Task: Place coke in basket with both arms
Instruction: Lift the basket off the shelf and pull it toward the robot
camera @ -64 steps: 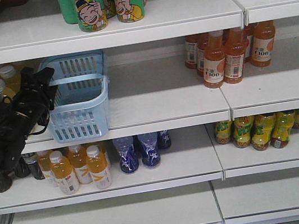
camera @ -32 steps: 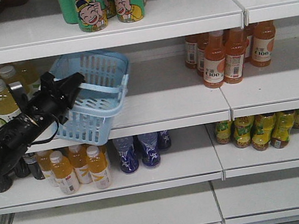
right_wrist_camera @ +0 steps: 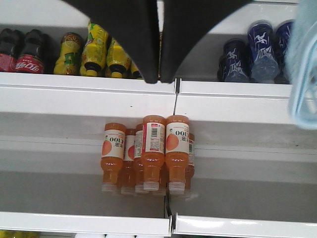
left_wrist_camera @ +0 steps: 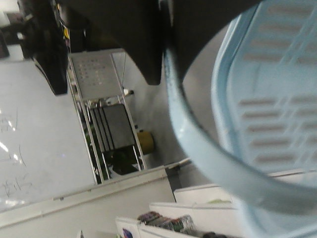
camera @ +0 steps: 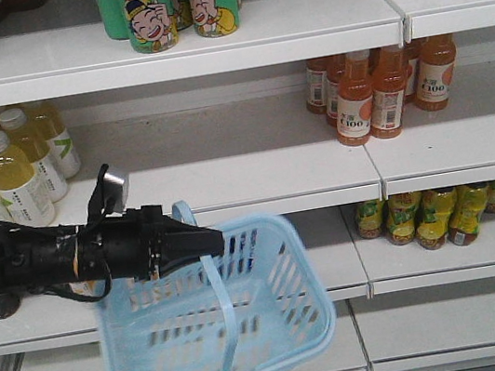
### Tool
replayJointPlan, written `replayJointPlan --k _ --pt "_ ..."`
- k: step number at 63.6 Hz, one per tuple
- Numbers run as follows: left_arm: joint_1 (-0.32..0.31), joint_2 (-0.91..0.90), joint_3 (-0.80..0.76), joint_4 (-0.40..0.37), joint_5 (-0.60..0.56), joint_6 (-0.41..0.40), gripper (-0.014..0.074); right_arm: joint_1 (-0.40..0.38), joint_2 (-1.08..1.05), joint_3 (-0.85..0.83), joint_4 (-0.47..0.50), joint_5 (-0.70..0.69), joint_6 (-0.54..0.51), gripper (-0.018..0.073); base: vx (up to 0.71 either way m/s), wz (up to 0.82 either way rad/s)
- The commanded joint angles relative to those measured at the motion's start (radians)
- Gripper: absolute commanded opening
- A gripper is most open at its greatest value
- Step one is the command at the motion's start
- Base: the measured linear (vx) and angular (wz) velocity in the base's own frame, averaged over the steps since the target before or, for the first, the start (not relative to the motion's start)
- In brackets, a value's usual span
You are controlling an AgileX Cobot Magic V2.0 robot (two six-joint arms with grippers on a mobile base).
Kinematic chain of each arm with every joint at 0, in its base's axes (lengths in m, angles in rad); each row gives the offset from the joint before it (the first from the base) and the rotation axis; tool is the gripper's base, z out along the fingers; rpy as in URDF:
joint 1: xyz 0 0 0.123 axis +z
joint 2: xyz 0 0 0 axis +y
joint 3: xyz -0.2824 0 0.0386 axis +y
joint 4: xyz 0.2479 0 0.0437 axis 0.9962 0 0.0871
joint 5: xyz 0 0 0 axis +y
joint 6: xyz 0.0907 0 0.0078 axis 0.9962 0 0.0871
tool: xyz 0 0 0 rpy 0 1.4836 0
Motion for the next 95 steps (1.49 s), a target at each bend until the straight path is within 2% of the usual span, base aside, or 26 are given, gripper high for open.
replayJointPlan --k 1,19,29,38,43,50,70,95 --pt "-0.035 -0.176 0.058 -0.069 -0.224 0.001 -0.0008 -0.006 -0.019 0.011 -0.007 -0.075 -0.005 -0.0005 0.0 0.0" --pt "-0.135 -0.48 0.282 -0.07 -0.214 0.026 -0.0008 -0.006 -0.019 0.011 -0.007 -0.075 -0.005 -0.0005 0.0 0.0" --pt "-0.191 -0.605 0.369 -0.081 -0.167 0.027 -0.0008 -0.006 -0.019 0.011 -0.007 -0.075 -0.005 -0.0005 0.0 0.0" --pt "-0.232 -0.688 0.394 -0.173 -0.101 0.026 -0.0008 -0.006 -0.019 0.011 -0.007 -0.075 -0.005 -0.0005 0.0 0.0" --pt "-0.238 -0.719 0.393 -0.21 -0.094 0.026 -0.0008 -0.006 -0.019 0.011 -0.007 -0.075 -0.005 -0.0005 0.0 0.0" --pt "-0.242 -0.742 0.393 -0.22 -0.094 0.026 -0.0008 -0.006 -0.019 0.011 -0.007 -0.075 -0.005 -0.0005 0.0 0.0" --pt "-0.242 -0.747 0.393 -0.138 -0.086 0.026 -0.0008 -0.006 -0.019 0.011 -0.007 -0.075 -0.005 -0.0005 0.0 0.0" --pt "-0.242 -0.747 0.393 -0.118 -0.088 0.026 -0.0008 -0.006 -0.019 0.011 -0.007 -0.075 -0.005 -0.0005 0.0 0.0"
